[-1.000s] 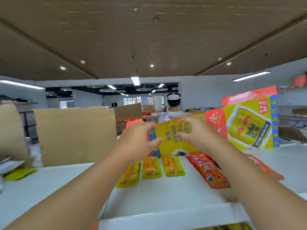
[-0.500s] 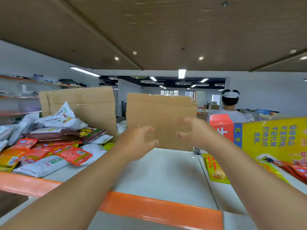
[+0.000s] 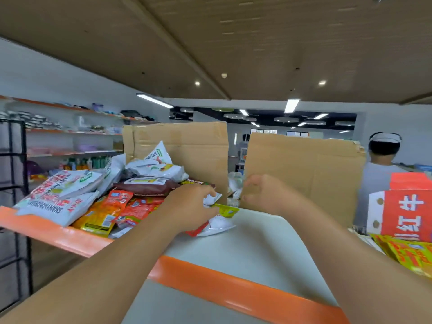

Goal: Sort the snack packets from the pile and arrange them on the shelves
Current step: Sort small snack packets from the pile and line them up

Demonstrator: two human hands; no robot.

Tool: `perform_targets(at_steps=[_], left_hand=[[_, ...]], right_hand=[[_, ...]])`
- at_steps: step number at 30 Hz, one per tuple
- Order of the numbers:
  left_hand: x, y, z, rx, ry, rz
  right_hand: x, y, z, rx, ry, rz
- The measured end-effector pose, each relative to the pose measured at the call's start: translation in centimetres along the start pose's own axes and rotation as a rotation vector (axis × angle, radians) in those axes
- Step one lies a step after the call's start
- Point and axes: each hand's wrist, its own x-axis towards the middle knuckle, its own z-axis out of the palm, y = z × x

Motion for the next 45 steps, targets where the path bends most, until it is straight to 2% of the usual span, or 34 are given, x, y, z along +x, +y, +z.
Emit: perform_targets(at_steps=[6,12,15,18,24,27,29,34,37,39,43,45], left_hand=[[-0.9,-2.8,-1.3,0.054,-0.203,0.011],[-1.5,-3.8,-2.3,0.111,-0.397,0.104],[-1.6,-4.2,-2.2,0.159,-0.350,0.148],[-1.6,-4.5,-2.4,0.129,-0.321,0.149],[-1.2,-3.8,-2.5,0.029,-0.200,0.132],[-0.8,-2.8,-2.7,0.047,-0.093,0.181],[-0.5,-2.0,-2.5,0.028,-0.018,0.201],[1.1,0.8,-0.6,-0.212,0.091,0.173],[2.0,2.3,1.7,-0.352,0.091,0.087],[2.2,2.8,3.3,-0.361,0.068,0.058],[1.3,3.2,4.4,-0.358,-0.058,0.121],[0.4,3.2,4.1,-0.250,-0.105,0.196]], right_hand=[[4.5,-0.8,3.9,-0.028,-0.068,-0.001],[6.3,0.4,6.6,-0.252,-0.267,0.005],[5.7,0.4,7.7,-0.440,-0.403,-0.004],[5.2,-0.1,7.8,-0.471,-0.411,0.034],[5.7,1.2,7.4,-0.473,-0.361,0.111],[5.2,1.6,6.0,-0.401,-0.274,0.228],[4.7,2.0,5.4,-0.380,-0.278,0.287],[4.9,3.3,5.9,-0.290,-0.295,0.269],[5.1,3.7,6.4,-0.301,-0.321,0.232],[5.1,3.6,6.5,-0.332,-0.332,0.216],[4.6,3.2,5.7,-0.294,-0.285,0.248],[4.3,3.3,5.2,-0.251,-0.233,0.256]])
